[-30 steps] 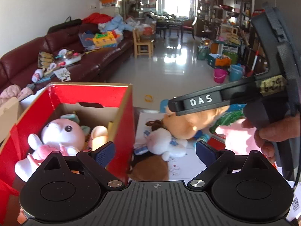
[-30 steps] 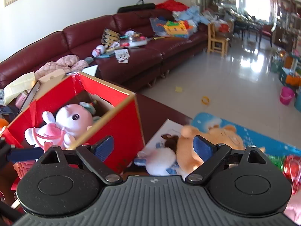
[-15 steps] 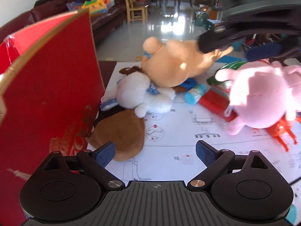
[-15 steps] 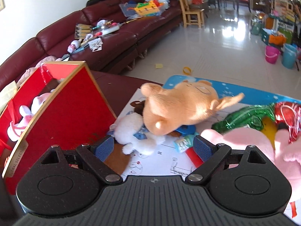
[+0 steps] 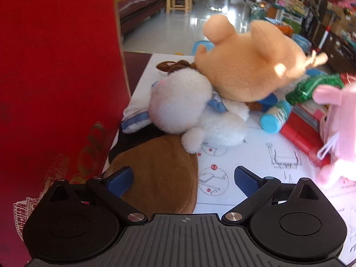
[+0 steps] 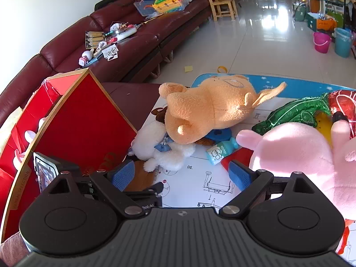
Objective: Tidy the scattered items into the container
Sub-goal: 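Move both grippers back over the table toward the brown plush, then close the left gripper on the brown plush while the right gripper pinches its tip, then lift the brown plush off the table with both grippers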
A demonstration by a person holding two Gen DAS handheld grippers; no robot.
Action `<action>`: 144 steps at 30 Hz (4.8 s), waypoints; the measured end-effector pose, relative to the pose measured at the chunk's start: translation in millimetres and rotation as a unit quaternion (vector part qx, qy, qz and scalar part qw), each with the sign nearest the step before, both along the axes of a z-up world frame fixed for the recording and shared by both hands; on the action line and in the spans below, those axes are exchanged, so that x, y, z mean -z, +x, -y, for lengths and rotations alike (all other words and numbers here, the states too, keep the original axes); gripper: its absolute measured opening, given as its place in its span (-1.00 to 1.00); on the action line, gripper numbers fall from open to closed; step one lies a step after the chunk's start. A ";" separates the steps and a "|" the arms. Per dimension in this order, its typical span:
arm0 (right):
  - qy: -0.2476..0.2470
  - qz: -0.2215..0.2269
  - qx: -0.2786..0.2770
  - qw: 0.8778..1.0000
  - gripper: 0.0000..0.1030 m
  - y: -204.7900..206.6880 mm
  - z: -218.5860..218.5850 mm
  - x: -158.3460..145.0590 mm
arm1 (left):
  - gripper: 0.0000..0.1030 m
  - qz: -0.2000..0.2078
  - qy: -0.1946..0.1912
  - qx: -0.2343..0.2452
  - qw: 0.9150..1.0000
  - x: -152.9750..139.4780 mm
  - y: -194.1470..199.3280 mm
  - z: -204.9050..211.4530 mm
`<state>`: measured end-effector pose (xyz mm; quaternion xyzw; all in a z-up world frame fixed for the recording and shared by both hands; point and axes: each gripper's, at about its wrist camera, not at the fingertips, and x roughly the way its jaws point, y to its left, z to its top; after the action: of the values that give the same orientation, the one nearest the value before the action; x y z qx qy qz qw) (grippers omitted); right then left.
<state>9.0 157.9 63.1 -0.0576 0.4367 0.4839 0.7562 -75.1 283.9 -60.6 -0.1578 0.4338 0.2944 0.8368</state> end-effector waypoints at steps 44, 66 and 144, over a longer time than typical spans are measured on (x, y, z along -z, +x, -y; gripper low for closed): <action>-0.080 -0.057 0.039 0.994 0.80 -26.2 71.8 64.0 | 0.89 -0.022 -0.049 0.185 0.981 -7.2 -30.1 133.9; -0.050 -0.116 -0.045 0.991 0.63 -3.2 15.0 96.7 | 0.95 -0.021 -0.067 0.199 0.978 2.9 -32.6 126.6; -0.059 -0.024 -0.022 0.998 -0.31 -85.8 52.5 33.8 | -0.15 -0.001 0.018 0.191 0.981 -44.6 -75.9 165.0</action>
<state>-76.7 105.4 29.3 -0.1008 0.4809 0.4750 0.7300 -151.0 118.9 -16.0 -0.0562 0.4516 0.1370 0.8798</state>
